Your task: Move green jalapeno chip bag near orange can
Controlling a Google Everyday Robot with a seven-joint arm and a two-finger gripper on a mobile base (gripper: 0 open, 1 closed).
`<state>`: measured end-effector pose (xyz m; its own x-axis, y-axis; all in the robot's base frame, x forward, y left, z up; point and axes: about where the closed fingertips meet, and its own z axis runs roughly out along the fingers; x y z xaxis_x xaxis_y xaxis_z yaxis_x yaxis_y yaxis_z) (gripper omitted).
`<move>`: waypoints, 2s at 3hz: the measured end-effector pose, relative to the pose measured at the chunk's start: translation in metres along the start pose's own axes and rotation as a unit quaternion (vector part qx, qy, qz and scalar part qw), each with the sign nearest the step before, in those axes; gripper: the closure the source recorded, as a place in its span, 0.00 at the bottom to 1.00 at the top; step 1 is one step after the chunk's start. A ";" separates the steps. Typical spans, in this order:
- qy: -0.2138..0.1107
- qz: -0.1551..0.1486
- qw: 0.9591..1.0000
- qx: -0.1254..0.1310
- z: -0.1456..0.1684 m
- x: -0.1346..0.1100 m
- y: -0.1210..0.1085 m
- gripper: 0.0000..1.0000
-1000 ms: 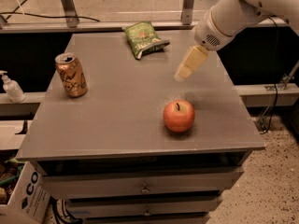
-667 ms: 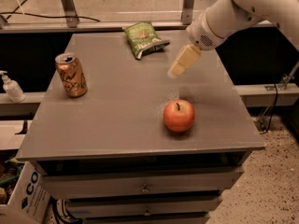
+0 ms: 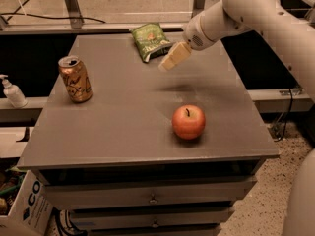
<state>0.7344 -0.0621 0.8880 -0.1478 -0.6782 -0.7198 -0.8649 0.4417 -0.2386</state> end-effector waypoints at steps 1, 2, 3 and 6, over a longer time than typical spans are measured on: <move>-0.013 0.020 1.000 0.014 0.031 -0.006 -0.020 0.00; -0.014 0.034 0.999 0.027 0.059 -0.007 -0.040 0.00; -0.013 0.044 0.998 0.038 0.084 -0.010 -0.057 0.00; -0.017 0.082 0.995 0.049 0.113 -0.001 -0.086 0.41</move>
Offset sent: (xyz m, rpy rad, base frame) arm 0.1038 0.0281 -0.0332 0.0632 -0.0206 -0.1348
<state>0.8630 -0.0331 0.8358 -0.2652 -0.5731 -0.7754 -0.7793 0.6010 -0.1777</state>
